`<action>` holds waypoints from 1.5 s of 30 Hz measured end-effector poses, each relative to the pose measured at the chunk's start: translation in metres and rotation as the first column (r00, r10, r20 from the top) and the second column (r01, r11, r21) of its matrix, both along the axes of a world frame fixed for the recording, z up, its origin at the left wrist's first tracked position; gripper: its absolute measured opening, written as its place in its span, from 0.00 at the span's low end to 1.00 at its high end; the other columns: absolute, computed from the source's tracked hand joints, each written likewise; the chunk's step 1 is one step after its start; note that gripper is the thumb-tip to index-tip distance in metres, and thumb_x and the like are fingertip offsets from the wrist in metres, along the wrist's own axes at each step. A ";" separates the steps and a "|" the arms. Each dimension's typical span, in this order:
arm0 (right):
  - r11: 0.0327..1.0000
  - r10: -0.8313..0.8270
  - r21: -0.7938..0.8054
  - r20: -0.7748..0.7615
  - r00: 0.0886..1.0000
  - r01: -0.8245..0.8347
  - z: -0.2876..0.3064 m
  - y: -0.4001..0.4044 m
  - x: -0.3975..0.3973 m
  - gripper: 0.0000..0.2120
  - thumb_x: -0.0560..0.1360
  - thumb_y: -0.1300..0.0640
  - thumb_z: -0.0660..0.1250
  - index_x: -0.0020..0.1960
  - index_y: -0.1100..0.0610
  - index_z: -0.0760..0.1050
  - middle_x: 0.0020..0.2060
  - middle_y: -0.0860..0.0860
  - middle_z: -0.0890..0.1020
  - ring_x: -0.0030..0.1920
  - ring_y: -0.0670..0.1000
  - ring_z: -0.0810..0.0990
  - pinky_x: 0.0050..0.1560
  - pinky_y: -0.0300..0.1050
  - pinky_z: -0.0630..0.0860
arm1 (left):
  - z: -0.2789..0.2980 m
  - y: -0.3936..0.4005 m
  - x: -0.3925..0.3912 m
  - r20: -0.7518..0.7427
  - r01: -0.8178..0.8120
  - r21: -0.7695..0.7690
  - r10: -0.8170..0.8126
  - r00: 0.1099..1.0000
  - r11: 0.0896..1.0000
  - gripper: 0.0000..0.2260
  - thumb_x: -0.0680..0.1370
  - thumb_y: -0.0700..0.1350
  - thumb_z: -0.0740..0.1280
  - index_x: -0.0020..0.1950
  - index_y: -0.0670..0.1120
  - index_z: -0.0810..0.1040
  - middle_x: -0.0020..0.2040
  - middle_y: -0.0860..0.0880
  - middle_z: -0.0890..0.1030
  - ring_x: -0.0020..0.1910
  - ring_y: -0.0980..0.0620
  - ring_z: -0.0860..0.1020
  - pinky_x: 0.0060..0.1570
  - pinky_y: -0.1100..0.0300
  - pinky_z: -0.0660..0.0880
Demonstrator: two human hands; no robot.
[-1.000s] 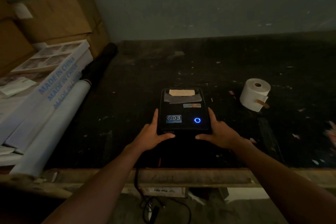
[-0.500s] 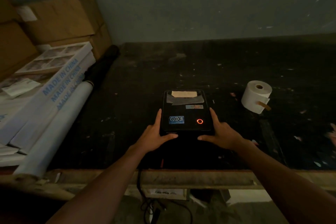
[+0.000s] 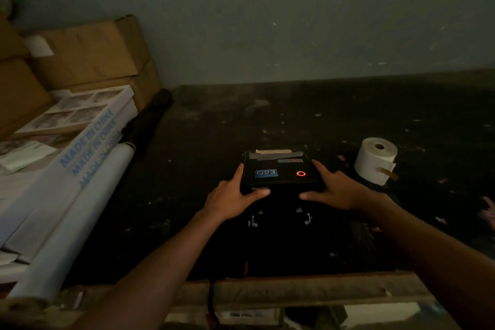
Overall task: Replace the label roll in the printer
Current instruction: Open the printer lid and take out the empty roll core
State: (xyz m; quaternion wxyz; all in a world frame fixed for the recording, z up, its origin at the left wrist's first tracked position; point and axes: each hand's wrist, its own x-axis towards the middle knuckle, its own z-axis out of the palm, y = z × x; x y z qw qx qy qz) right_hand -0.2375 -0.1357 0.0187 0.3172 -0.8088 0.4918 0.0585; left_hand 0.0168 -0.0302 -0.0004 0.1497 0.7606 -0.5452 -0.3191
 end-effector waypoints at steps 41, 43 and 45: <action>0.919 -0.257 -0.154 0.464 0.848 0.363 0.029 -0.158 0.090 0.29 0.75 0.34 0.50 0.72 0.45 0.59 0.66 0.57 0.72 0.63 0.62 0.71 0.60 0.55 0.69 | 0.049 -0.171 0.030 -0.073 -0.292 -0.406 0.288 0.955 0.866 0.32 0.72 0.72 0.54 0.72 0.60 0.62 0.72 0.46 0.69 0.70 0.42 0.64 0.64 0.46 0.65; 0.921 -0.257 -0.136 0.494 0.831 0.365 0.031 -0.154 0.089 0.29 0.76 0.36 0.49 0.73 0.48 0.59 0.67 0.58 0.71 0.65 0.61 0.70 0.62 0.53 0.67 | 0.050 -0.168 0.028 -0.065 -0.293 -0.391 0.291 0.954 0.873 0.33 0.72 0.73 0.52 0.73 0.60 0.59 0.72 0.46 0.69 0.71 0.42 0.64 0.64 0.46 0.65; 0.922 -0.283 -0.068 0.553 0.783 0.382 0.030 -0.147 0.083 0.29 0.77 0.37 0.49 0.73 0.51 0.58 0.69 0.58 0.69 0.67 0.60 0.68 0.64 0.50 0.64 | 0.049 -0.159 0.027 -0.065 -0.285 -0.371 0.281 0.958 0.884 0.35 0.71 0.74 0.49 0.75 0.60 0.54 0.73 0.47 0.67 0.72 0.41 0.62 0.66 0.46 0.63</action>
